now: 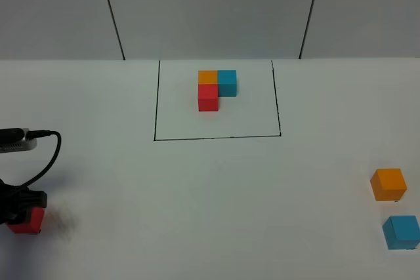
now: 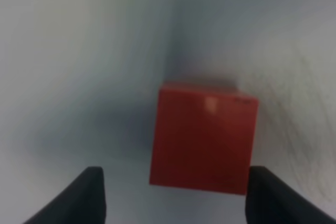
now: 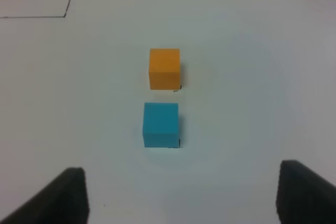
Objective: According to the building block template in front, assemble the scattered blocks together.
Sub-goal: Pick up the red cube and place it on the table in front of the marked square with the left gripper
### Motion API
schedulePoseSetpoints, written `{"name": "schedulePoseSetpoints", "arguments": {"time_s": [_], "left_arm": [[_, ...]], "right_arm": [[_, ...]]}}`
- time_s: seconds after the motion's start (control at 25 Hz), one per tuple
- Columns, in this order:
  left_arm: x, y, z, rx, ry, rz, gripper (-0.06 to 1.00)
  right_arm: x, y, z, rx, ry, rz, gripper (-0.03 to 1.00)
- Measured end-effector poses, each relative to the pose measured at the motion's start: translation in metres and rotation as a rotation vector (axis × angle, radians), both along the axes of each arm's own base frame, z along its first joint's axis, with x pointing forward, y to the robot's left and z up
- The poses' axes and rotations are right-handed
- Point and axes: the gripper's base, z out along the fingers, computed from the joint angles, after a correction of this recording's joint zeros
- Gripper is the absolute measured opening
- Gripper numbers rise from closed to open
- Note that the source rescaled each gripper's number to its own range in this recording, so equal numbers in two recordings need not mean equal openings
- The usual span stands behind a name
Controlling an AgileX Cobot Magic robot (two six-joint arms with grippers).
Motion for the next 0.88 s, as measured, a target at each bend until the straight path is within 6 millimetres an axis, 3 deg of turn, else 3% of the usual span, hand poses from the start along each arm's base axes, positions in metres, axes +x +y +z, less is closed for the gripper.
{"name": "schedulePoseSetpoints", "arguments": {"time_s": [0.44, 0.88], "left_arm": [[0.011, -0.001, -0.024, -0.015, -0.007, 0.0, 0.42], [0.016, -0.001, -0.023, -0.016, -0.056, -0.005, 0.42]], "right_arm": [[0.0, 0.0, 0.0, 0.0, 0.0, 0.0, 0.52], [0.0, 0.0, 0.0, 0.0, 0.0, 0.0, 0.52]]}}
